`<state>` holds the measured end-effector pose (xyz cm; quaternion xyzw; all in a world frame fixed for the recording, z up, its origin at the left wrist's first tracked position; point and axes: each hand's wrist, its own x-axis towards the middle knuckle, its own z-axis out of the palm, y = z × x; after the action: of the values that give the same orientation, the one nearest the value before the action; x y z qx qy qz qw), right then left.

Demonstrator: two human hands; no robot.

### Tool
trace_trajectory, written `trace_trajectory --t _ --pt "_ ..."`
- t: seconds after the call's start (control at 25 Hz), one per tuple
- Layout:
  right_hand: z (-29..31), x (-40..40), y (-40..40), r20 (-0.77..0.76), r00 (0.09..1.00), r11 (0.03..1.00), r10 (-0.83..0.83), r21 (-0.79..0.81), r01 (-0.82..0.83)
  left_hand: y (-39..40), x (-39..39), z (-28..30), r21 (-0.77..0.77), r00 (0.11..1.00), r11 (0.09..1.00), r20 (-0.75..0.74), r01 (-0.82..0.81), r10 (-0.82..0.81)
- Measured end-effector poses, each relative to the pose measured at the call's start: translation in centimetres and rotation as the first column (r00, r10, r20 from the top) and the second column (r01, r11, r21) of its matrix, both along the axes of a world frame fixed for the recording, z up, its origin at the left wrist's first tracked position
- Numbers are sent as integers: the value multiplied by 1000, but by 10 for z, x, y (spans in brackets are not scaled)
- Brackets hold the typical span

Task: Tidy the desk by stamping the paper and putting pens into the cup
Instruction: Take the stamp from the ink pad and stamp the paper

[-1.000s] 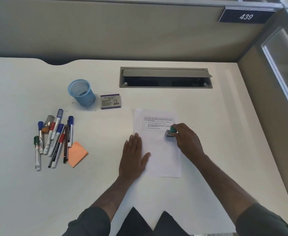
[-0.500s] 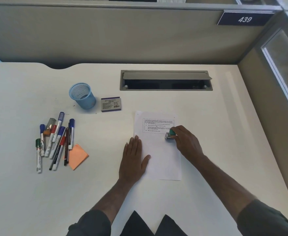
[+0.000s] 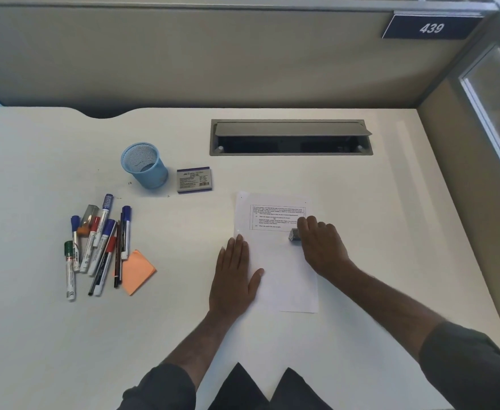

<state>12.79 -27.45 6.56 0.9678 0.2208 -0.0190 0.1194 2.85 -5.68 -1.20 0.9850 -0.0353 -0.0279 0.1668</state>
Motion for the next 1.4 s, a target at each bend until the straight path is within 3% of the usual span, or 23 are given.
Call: trace_trajectory --t 0.68,1.04,1.4 --pt "-15 -3 -1 114 993 999 17 -48 -11 -1 -1 0 18 1000 1000 -18 3 -3" --pt "-4 2 -1 62 998 1000 -5 3 5 -1 -2 5 0 999 1000 -41 -4 4" --pt "28 15 -3 -125 992 958 15 285 21 -1 -1 2 13 1000 1000 -28 -7 8"
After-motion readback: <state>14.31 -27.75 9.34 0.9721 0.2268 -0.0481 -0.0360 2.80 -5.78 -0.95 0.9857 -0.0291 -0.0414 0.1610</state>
